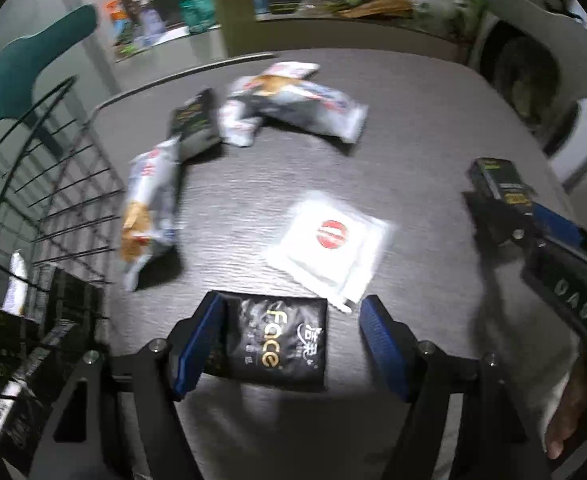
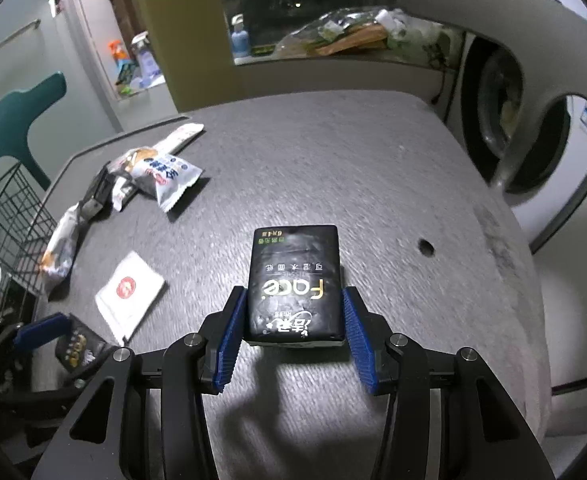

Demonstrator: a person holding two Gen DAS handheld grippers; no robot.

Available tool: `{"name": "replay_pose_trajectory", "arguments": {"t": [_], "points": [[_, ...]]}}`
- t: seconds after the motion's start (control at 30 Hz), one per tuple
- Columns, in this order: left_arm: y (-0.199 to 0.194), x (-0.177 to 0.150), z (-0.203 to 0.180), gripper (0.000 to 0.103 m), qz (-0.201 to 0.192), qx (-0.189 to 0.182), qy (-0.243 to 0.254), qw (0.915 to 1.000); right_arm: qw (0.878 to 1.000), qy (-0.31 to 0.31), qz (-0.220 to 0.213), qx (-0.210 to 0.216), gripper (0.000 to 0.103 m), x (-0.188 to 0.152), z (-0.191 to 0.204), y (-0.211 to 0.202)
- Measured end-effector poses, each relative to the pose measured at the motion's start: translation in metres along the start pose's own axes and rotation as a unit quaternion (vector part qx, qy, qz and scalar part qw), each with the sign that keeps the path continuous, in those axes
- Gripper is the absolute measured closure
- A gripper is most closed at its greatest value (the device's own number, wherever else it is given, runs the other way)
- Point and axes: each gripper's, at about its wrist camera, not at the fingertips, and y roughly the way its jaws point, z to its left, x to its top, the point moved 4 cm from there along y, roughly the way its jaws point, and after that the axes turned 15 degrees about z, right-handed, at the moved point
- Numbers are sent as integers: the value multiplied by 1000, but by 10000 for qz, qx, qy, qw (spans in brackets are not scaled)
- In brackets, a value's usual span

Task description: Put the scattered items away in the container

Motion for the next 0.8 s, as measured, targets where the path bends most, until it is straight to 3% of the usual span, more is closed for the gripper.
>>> {"name": "replay_pose_trajectory", "arguments": {"t": [0.13,0.23,0.47,0.67,0.8], "points": [[-7,-6,-20,28,48,-439,460,9980,9999,12,102,-27,55,-12,-5,1],[-14,-10,-17,28,101,-620,404,9972,10000,-5,26,-74,55,-16,-4,-1],[-39,-25,10,28,94,-555,37,9984,9992,-294,-262,47,49,-16,17,-18],[-33,-47,22,28,321,-430,-124,9985,9882,-1398,-319,532,49,-10,65,-17],[-24,-58,33,28,448,-314,-389,9977,9801,-1888,-237,572,49,-9,89,-6]]}}
